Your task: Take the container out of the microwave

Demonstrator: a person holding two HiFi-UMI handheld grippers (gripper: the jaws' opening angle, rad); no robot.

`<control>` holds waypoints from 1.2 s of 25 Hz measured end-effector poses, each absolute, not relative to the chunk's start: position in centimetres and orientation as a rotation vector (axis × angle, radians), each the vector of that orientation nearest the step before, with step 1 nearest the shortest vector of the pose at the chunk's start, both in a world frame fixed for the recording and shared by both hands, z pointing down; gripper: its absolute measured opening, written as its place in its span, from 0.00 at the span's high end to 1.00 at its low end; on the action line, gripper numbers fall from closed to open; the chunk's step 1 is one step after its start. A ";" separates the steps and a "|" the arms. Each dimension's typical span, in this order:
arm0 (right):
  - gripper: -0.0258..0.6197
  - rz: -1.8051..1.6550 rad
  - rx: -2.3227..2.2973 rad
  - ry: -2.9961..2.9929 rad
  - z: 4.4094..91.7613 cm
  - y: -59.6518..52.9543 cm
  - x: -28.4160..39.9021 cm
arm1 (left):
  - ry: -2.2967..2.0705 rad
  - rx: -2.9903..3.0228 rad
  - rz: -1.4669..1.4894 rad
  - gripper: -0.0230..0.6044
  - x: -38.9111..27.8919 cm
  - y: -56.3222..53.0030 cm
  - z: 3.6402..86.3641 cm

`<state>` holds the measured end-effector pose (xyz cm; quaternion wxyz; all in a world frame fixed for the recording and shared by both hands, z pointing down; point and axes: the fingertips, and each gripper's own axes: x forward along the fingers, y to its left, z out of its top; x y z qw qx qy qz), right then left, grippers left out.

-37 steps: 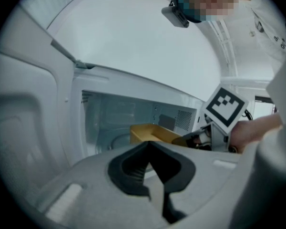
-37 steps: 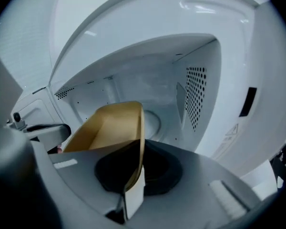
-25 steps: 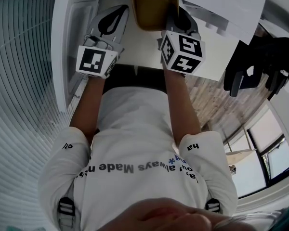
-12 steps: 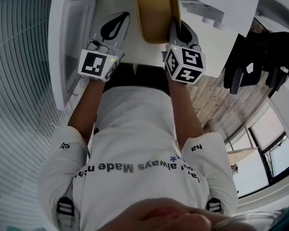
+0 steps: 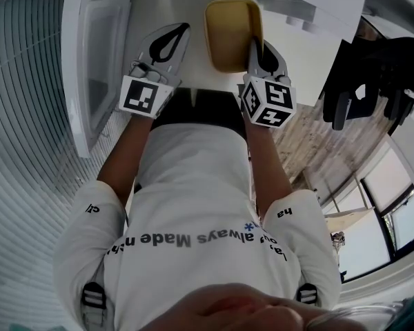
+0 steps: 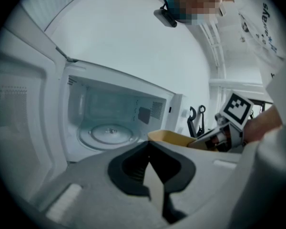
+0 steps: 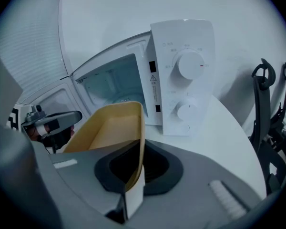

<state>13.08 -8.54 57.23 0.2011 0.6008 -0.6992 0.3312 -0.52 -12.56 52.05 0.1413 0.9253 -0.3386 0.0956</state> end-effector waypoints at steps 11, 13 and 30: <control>0.96 0.944 1.766 -1.853 59.6 -5.4 16.4 | -0.955 2.662 0.285 0.96 0.0 -11.5 53.3; 0.96 0.946 1.785 -1.830 60.1 -4.9 17.1 | -0.949 2.664 0.291 0.96 0.0 -11.2 53.4; 0.95 0.957 1.896 -1.711 64.2 -3.7 20.0 | -0.918 2.651 0.344 0.96 0.0 -10.5 55.3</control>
